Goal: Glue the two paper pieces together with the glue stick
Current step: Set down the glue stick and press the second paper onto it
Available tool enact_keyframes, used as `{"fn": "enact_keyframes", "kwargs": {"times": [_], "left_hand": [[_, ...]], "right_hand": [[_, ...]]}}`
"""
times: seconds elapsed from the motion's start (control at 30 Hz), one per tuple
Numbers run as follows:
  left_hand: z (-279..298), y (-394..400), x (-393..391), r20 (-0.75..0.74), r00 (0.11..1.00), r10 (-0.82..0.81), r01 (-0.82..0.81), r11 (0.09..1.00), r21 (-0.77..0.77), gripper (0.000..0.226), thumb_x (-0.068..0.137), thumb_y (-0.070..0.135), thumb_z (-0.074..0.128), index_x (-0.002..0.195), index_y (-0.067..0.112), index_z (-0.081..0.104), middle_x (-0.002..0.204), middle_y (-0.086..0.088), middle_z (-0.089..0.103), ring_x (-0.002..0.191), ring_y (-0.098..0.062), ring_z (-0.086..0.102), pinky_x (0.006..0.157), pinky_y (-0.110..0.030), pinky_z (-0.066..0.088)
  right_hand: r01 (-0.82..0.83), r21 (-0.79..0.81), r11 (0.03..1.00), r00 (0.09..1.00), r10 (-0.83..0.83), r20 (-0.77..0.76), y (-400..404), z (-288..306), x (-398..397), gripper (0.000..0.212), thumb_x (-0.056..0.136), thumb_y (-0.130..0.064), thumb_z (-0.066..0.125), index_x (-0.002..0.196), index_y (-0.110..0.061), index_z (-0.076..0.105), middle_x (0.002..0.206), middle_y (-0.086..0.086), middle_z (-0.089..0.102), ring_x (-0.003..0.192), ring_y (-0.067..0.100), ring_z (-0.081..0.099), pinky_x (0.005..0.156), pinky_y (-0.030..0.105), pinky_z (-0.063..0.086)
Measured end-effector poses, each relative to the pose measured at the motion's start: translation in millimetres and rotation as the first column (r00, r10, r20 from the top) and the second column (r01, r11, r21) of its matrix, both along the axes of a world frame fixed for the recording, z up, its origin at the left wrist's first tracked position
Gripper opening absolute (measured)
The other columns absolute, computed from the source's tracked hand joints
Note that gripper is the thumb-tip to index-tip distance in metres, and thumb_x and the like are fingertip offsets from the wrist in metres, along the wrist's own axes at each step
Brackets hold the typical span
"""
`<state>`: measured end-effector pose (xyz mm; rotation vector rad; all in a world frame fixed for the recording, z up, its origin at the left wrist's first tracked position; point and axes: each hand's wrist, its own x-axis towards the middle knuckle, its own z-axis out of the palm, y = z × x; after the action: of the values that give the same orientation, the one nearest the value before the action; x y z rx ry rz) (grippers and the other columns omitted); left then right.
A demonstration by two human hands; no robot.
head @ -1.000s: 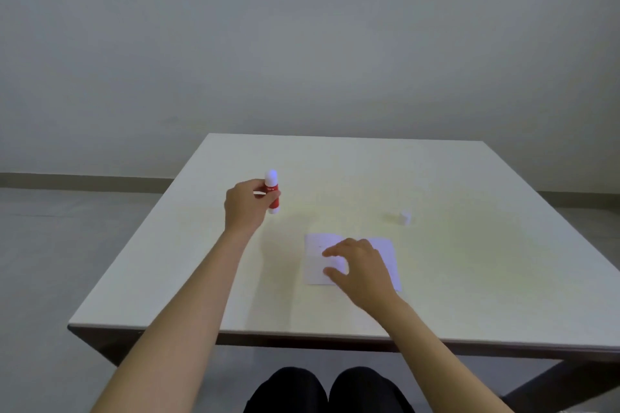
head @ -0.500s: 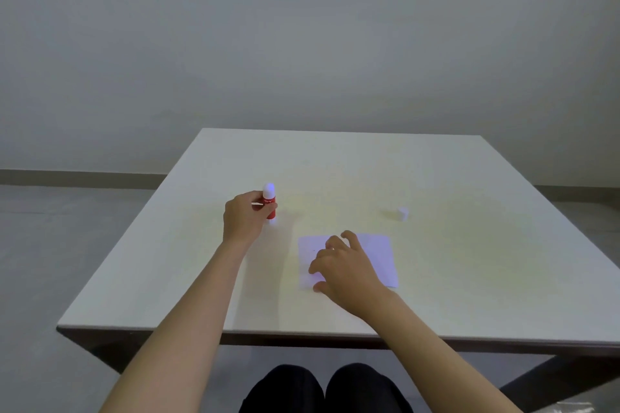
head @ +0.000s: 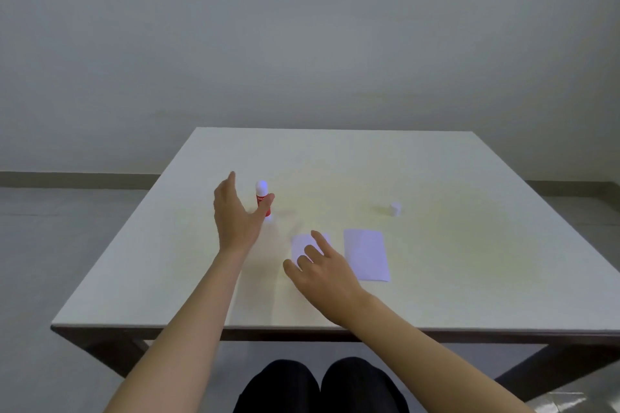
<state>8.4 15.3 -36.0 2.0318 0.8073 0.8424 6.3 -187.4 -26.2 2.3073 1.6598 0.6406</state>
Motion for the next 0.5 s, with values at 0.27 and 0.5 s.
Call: {"fn": "enact_keyframes", "kwargs": {"times": [0.27,0.5], "left_hand": [[25,-58,-14,0.220,0.961,-0.164,0.193,0.975,-0.114,0.016,0.089,0.021,0.054,0.077,0.018,0.064,0.065,0.005,0.065,0.058,-0.008,0.062,0.063,-0.026,0.047],[33,-112,-1,0.139,0.903,-0.407,0.397,0.663,-0.635,0.022,0.088,0.033,0.060,0.078,0.016,0.071,0.075,0.004,0.076,0.068,-0.013,0.074,0.059,-0.022,0.054]], "right_hand": [[0.354,0.664,0.659,0.899,-0.044,-0.436,-8,39,39,0.053,0.077,-0.001,0.064,0.124,-0.024,0.064,0.079,0.004,0.069,0.061,0.027,0.064,0.067,0.036,0.055],[0.831,0.509,0.225,0.409,0.373,-0.833,-33,51,52,0.036,0.090,-0.005,0.053,0.113,-0.030,0.064,0.093,0.004,0.064,0.076,0.031,0.069,0.076,0.046,0.058]]}}
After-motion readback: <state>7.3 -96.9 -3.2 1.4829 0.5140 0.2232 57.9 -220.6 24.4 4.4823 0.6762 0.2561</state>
